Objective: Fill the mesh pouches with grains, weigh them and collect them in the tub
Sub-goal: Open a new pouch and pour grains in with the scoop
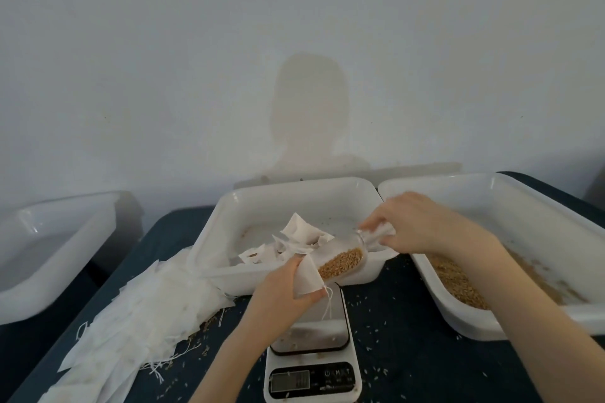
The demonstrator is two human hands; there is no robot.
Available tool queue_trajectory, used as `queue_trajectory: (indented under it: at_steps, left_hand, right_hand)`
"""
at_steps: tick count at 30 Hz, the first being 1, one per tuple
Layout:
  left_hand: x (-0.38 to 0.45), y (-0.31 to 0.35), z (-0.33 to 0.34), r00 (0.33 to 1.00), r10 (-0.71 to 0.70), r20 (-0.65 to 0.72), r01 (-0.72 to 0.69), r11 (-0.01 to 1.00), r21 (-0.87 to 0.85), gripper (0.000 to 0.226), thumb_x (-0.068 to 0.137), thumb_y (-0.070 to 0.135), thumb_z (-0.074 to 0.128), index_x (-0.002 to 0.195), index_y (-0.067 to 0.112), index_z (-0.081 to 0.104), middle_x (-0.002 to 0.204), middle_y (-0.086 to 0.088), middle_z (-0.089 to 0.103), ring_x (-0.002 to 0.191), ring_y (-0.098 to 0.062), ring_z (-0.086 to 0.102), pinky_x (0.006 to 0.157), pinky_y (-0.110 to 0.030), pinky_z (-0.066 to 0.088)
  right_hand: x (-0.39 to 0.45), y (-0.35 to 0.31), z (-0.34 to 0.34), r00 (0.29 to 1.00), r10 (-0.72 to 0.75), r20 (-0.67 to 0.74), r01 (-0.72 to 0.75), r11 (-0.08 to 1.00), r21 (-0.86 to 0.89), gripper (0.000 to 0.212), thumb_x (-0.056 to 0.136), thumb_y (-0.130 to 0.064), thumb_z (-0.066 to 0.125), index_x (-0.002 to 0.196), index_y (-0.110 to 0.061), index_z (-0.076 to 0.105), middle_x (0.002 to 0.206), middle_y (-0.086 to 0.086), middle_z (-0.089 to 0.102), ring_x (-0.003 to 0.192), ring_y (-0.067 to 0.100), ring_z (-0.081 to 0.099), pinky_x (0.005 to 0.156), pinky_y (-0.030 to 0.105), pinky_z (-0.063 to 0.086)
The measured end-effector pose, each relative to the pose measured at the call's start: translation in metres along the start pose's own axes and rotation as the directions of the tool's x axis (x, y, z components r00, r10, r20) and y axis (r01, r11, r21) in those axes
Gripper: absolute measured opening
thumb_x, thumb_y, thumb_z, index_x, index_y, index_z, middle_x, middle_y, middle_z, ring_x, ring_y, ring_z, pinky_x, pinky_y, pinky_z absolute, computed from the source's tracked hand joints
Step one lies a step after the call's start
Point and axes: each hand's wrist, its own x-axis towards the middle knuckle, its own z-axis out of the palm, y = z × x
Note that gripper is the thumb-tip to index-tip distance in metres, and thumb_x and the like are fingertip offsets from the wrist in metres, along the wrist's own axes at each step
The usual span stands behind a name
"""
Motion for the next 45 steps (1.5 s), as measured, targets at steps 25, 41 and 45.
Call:
queue_trajectory:
  at_steps: [25, 41, 45]
  left_hand:
    - [0.007, 0.014, 0.018, 0.991, -0.113, -0.066, 0.096, 0.971, -0.221, 0.041, 0.077, 0.054, 0.064, 0.109, 0.033, 0.048, 0.095, 0.019, 0.058, 0.087, 0.0, 0.056, 0.065, -0.014, 0.04]
    - [0.022, 0.038, 0.041, 0.999, -0.038, -0.022, 0.035, 0.992, -0.122, 0.046, 0.083, 0.042, 0.068, 0.112, 0.04, 0.032, 0.09, 0.026, 0.046, 0.08, 0.009, 0.045, 0.061, -0.004, 0.034]
    - [0.022, 0.045, 0.046, 1.0, -0.015, -0.007, 0.014, 0.991, -0.132, 0.04, 0.083, 0.036, 0.069, 0.109, 0.038, 0.038, 0.09, 0.024, 0.051, 0.081, 0.008, 0.048, 0.062, -0.004, 0.035]
  right_hand:
    - [0.0, 0.0, 0.001, 0.99, -0.053, -0.13, 0.003, 0.935, -0.356, 0.065, 0.087, 0.002, 0.044, 0.134, -0.042, 0.047, 0.126, -0.013, 0.054, 0.123, 0.014, 0.041, 0.114, 0.039, 0.01]
    - [-0.084, 0.137, 0.04, 0.824, 0.561, -0.079, -0.545, 0.823, 0.157, 0.044, 0.096, -0.008, 0.048, 0.13, -0.035, 0.058, 0.13, -0.006, 0.058, 0.119, 0.018, 0.054, 0.097, 0.035, 0.045]
    - [-0.092, 0.152, 0.057, 0.769, 0.639, -0.014, -0.629, 0.761, 0.16, 0.051, 0.093, -0.004, 0.044, 0.13, -0.036, 0.055, 0.127, -0.003, 0.06, 0.111, 0.021, 0.058, 0.09, 0.035, 0.049]
